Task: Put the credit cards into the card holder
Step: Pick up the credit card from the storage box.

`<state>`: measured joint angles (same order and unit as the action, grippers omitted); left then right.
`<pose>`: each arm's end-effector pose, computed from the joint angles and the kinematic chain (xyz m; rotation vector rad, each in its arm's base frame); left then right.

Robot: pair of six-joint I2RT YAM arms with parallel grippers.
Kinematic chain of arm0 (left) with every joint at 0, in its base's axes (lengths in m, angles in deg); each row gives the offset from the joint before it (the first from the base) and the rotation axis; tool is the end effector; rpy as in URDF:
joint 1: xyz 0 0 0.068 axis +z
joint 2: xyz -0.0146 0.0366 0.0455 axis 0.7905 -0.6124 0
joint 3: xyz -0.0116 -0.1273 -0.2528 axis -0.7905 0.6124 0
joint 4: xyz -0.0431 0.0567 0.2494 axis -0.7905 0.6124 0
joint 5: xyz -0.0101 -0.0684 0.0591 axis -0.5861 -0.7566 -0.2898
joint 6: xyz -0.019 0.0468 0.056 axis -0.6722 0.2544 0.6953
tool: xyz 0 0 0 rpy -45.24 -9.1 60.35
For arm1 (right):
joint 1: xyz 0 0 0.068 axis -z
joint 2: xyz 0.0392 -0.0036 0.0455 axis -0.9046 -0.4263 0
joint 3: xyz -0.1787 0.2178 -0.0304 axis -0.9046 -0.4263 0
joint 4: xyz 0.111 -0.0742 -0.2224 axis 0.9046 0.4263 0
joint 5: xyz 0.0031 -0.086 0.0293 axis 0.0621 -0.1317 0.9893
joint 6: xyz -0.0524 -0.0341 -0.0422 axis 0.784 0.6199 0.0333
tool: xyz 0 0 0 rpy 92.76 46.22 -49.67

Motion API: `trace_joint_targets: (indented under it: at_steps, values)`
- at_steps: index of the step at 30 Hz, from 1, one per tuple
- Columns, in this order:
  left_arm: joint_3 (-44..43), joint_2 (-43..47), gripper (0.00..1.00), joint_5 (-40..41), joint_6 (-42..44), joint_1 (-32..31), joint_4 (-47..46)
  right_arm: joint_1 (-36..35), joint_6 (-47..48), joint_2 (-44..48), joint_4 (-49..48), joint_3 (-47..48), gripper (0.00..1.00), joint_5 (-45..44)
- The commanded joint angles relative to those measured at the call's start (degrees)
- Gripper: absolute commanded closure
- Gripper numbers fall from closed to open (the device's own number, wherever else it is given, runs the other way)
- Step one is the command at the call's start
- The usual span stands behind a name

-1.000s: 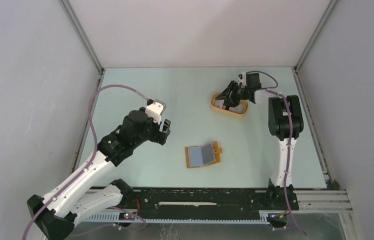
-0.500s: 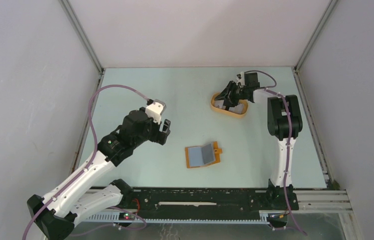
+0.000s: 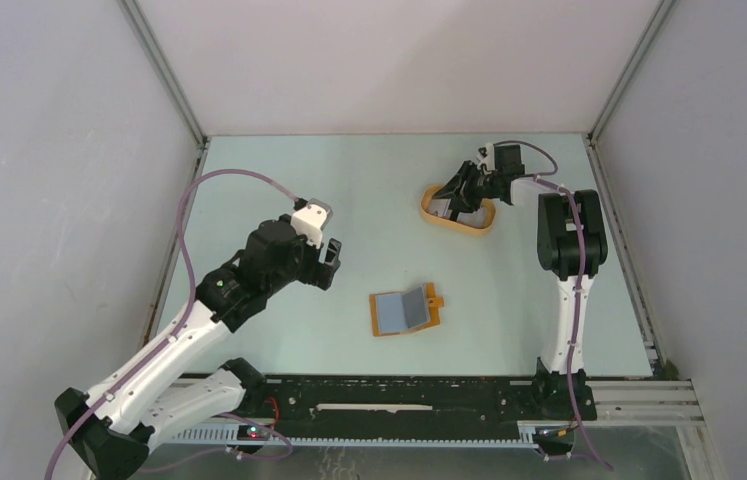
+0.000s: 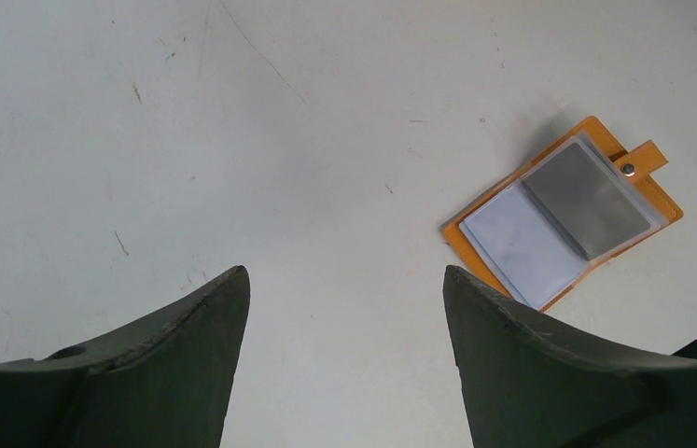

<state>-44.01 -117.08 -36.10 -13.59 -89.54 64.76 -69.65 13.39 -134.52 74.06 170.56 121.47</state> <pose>0.1684 -0.1181 0.3089 0.5599 2.0441 -0.2811 0.4898 0.0868 0.1308 0.3182 2.4268 1.2800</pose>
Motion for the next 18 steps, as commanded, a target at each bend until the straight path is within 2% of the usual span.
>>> trace_joint_targets:
  at_steps: [1, 18]
  values:
    - [0.1, 0.0, 0.19, 0.5, 1.2, 0.5, -0.5, 0.4, 0.3, 1.5, -1.4, -0.4, 0.48, 1.0]
    - [0.2, -0.2, 0.19, 0.7, 1.2, 0.6, -0.4, 2.4, 0.8, 3.2, -1.9, -2.4, 0.49, 1.4]
